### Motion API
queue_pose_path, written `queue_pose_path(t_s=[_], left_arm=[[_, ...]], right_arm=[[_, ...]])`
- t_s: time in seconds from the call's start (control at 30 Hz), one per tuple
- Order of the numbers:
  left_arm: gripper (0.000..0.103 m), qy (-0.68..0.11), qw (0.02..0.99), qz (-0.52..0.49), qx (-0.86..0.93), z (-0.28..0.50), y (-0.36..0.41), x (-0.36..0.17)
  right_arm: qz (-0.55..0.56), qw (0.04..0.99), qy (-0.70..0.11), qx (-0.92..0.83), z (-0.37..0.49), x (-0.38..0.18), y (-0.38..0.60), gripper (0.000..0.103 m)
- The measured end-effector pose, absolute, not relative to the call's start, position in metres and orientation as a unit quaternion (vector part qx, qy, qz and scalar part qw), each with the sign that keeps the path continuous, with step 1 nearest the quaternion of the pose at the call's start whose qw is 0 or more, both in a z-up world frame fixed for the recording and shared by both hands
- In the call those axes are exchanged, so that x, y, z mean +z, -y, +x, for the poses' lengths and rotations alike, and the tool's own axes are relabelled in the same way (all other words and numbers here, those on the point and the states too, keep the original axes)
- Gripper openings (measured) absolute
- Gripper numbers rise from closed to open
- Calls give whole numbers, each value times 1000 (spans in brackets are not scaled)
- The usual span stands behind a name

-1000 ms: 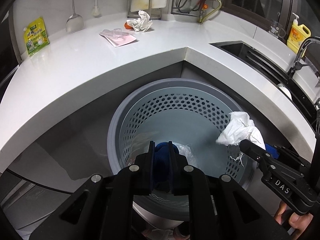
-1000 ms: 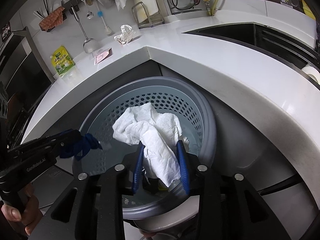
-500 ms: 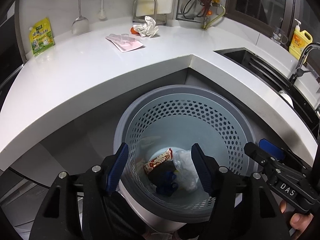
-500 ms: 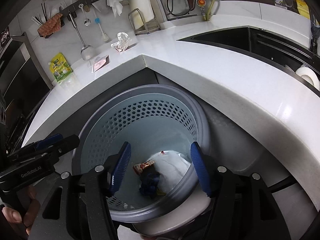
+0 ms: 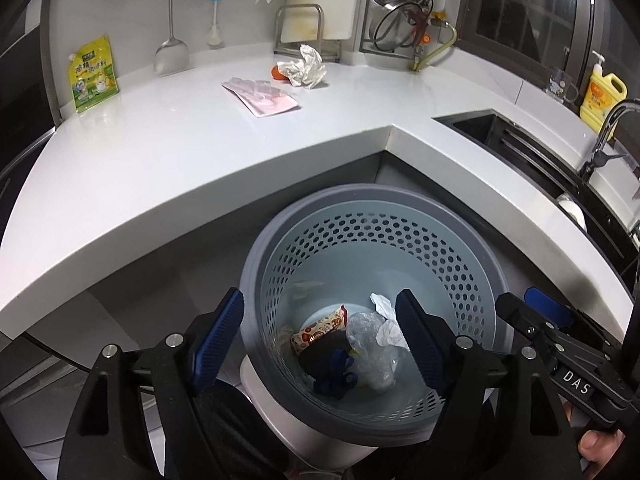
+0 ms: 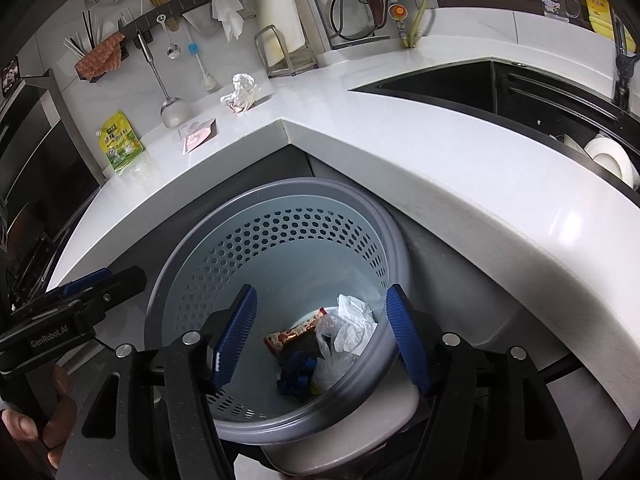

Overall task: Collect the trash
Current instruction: 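Move both open tools back over the counter toward the remaining items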

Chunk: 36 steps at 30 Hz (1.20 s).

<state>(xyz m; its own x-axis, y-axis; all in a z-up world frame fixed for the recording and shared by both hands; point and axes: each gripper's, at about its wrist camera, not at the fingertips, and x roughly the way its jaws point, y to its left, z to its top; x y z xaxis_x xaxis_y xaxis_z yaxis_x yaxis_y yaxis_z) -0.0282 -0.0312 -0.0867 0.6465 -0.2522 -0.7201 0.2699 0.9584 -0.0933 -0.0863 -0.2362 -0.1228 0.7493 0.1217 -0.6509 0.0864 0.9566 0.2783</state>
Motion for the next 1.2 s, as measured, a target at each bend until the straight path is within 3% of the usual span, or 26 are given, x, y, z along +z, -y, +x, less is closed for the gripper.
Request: queue_pose_path(t_s=[0.37, 1.2], left_arm=[[93, -367, 922, 3, -121, -24, 17, -70], [97, -348, 935, -12, -69, 35, 4, -41]], right_arm=[[139, 928, -345, 18, -80, -116, 232, 68], [128, 937, -322, 42, -24, -95, 237, 70]])
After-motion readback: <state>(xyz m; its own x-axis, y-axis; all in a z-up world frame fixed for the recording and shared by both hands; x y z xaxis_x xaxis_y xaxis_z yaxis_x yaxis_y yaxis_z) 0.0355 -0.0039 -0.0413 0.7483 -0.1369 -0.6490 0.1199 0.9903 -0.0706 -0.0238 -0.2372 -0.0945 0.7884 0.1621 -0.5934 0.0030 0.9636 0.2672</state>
